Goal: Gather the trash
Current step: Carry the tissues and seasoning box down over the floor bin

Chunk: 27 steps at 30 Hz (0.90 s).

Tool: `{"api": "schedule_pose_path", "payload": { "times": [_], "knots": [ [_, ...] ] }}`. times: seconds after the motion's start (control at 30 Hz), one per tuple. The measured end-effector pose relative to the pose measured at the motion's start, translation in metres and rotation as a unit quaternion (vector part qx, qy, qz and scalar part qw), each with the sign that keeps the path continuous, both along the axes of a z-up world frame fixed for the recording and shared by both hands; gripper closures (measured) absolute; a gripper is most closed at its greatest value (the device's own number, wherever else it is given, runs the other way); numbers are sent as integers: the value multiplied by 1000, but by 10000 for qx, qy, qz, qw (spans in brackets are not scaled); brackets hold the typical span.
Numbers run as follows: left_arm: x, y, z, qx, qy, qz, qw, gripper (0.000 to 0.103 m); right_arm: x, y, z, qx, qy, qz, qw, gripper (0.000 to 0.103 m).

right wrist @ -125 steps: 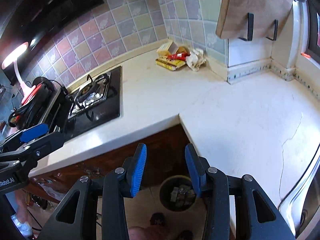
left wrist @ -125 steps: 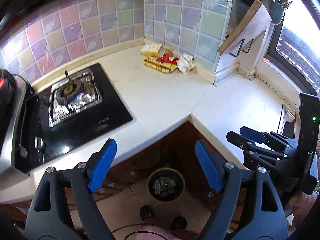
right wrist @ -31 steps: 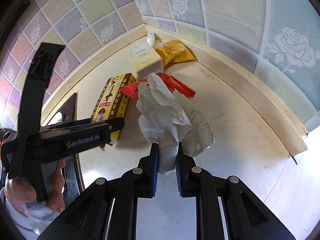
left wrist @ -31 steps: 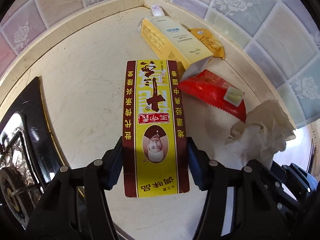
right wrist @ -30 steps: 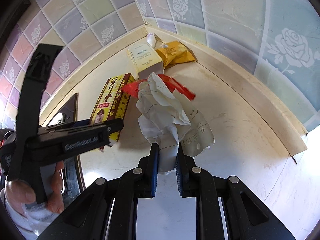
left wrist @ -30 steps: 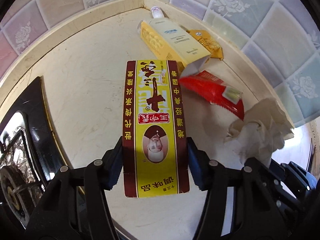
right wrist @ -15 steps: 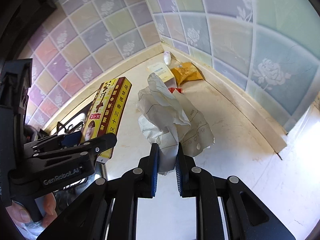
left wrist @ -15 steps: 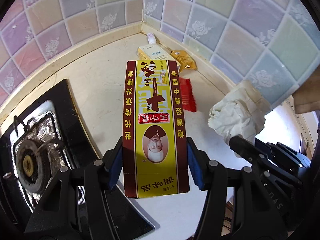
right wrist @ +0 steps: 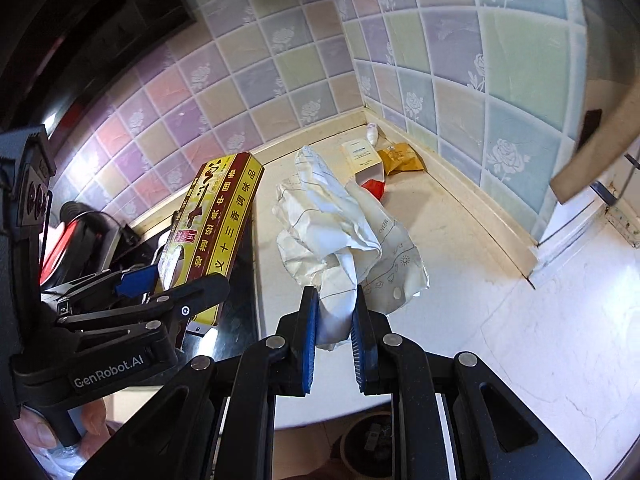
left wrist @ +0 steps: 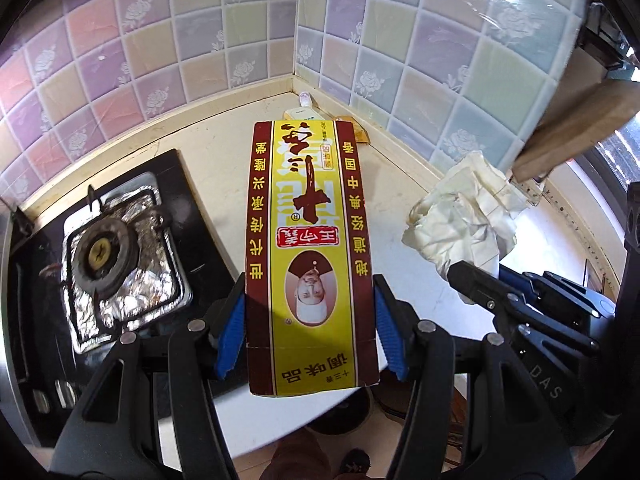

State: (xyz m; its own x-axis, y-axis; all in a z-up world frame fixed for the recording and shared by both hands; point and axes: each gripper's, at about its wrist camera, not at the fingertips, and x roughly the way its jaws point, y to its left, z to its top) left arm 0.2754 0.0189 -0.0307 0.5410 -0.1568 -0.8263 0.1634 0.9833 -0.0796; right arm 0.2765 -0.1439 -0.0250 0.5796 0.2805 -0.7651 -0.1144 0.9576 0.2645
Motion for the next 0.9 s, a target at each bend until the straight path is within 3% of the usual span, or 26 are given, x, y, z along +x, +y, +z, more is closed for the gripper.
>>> {"api": "schedule_pose_path", "payload": {
  "times": [0.23, 0.47, 0.7, 0.9],
  "knots": [
    [-85, -13, 7, 9, -166, 107, 9998, 49, -72, -9, 4, 12, -54, 224, 9997, 89],
    [-158, -29, -6, 64, -138, 212, 9997, 49, -145, -25, -6, 10, 29, 439, 9990, 89],
    [-210, -39, -19, 160, -170, 278, 9993, 49, -206, -38, -16, 1, 44, 591, 9982, 89],
    [-233, -39, -31, 266, -115, 292, 9992, 48, -227, -39, -33, 28, 218, 631, 9978, 89]
  ]
}}
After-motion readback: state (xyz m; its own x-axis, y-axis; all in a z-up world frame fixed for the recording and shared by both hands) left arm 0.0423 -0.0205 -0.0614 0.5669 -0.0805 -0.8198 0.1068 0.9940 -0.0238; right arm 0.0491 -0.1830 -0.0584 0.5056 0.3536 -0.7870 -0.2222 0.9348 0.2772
